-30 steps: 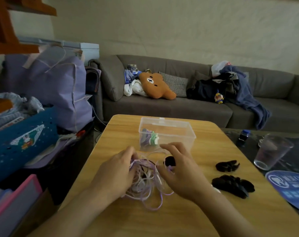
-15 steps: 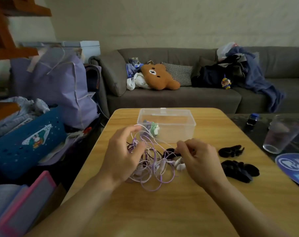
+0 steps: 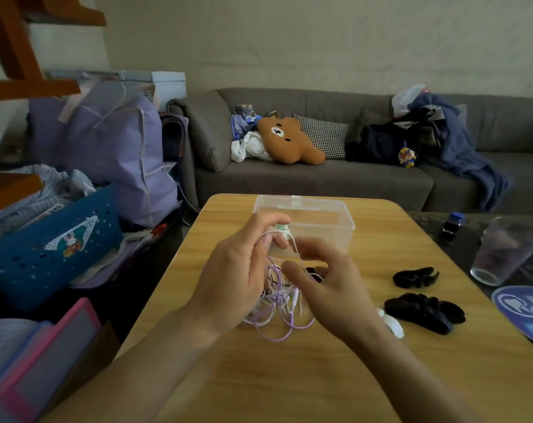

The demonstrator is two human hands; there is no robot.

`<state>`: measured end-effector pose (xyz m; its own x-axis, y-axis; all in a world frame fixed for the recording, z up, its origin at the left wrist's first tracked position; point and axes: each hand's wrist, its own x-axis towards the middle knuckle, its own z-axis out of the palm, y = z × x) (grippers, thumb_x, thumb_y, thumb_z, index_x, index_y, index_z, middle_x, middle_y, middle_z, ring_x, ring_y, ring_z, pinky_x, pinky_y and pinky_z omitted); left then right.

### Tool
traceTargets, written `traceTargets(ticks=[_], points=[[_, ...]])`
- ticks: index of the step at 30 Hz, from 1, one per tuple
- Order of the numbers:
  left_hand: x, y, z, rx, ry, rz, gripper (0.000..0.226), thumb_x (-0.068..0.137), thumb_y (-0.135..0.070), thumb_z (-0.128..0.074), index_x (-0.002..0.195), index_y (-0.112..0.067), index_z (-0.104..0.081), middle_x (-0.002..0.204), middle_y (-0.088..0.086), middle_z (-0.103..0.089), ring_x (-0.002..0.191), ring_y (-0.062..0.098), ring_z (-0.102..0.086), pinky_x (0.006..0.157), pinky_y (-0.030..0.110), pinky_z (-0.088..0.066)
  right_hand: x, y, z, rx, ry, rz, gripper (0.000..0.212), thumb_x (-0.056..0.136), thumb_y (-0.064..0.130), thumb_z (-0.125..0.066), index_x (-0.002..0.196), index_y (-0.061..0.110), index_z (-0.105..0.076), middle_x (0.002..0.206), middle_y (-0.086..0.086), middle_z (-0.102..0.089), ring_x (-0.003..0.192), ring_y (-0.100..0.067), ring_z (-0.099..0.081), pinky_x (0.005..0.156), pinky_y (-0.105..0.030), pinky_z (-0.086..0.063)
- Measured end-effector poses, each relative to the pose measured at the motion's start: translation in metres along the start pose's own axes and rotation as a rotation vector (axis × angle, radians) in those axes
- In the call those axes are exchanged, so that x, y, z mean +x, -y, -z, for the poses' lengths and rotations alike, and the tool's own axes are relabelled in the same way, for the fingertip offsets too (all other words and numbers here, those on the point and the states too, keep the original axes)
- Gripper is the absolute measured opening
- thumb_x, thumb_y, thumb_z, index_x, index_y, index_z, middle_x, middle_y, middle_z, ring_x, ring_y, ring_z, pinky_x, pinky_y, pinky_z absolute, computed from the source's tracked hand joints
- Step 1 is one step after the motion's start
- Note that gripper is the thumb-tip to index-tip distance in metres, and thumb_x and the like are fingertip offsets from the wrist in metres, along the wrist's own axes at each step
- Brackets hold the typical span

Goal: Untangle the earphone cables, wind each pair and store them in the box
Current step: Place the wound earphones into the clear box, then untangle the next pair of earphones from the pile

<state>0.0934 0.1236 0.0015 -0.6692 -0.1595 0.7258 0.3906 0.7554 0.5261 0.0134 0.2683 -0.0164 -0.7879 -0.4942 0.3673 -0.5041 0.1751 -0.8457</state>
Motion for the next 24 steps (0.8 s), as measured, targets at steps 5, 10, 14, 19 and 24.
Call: traceTargets(ticks=[5,10,14,19,24], points=[[0.002,0.016,0.008,0.341,-0.055,0.034,0.026,0.092,-0.019,-0.066,0.117,-0.025,-0.062,0.088,-0.015,-0.061,0.056,-0.002,-0.049,0.053,0.022,-0.045,0.012,0.018,0.011,0.575,-0.140,-0.334,0.017,0.096,0.015,-0.060,0.089,0.005,-0.071,0.071,-0.004,-0.070,0.069,-0.019,-0.065,0.072,-0.030,-0.054],[0.004,0.031,0.017,0.232,-0.234,0.328,0.008,0.094,-0.020,-0.064,0.088,-0.025,-0.065,0.074,-0.009,-0.068,0.055,0.003,-0.057,0.055,0.029,-0.049,0.016,0.021,0.039,0.598,0.029,-0.228,0.020,0.088,0.017,-0.067,0.098,0.001,-0.070,0.059,-0.001,-0.052,0.043,-0.009,-0.033,0.039,-0.022,-0.030],[0.012,0.033,0.025,-0.285,-0.361,0.710,0.030,0.093,-0.004,-0.052,0.065,-0.010,-0.059,0.045,0.004,-0.052,0.048,0.024,-0.053,0.050,0.028,-0.049,0.018,0.008,0.064,0.414,0.172,-0.159,0.025,0.078,0.022,-0.072,0.095,0.003,-0.074,0.062,-0.008,-0.059,0.046,-0.013,-0.038,0.041,-0.022,-0.030],[0.012,0.013,0.020,-0.745,-0.341,0.737,0.053,0.092,-0.009,-0.047,0.041,-0.022,-0.044,0.044,0.001,-0.026,0.044,0.022,-0.034,0.068,0.038,-0.046,0.015,-0.010,0.065,0.134,0.177,-0.148,0.025,0.074,0.023,-0.079,0.095,0.010,-0.075,0.069,-0.011,-0.072,0.060,-0.023,-0.066,0.058,-0.026,-0.056],[0.010,0.009,0.027,-0.985,-0.131,0.584,0.050,0.086,-0.031,-0.052,0.044,-0.022,-0.027,0.045,0.001,-0.013,0.037,0.013,-0.014,0.041,0.028,-0.019,0.020,-0.014,0.057,0.028,-0.033,-0.142,0.004,0.087,0.020,-0.073,0.090,0.016,-0.073,0.072,-0.003,-0.074,0.064,-0.008,-0.068,0.061,-0.018,-0.054]])
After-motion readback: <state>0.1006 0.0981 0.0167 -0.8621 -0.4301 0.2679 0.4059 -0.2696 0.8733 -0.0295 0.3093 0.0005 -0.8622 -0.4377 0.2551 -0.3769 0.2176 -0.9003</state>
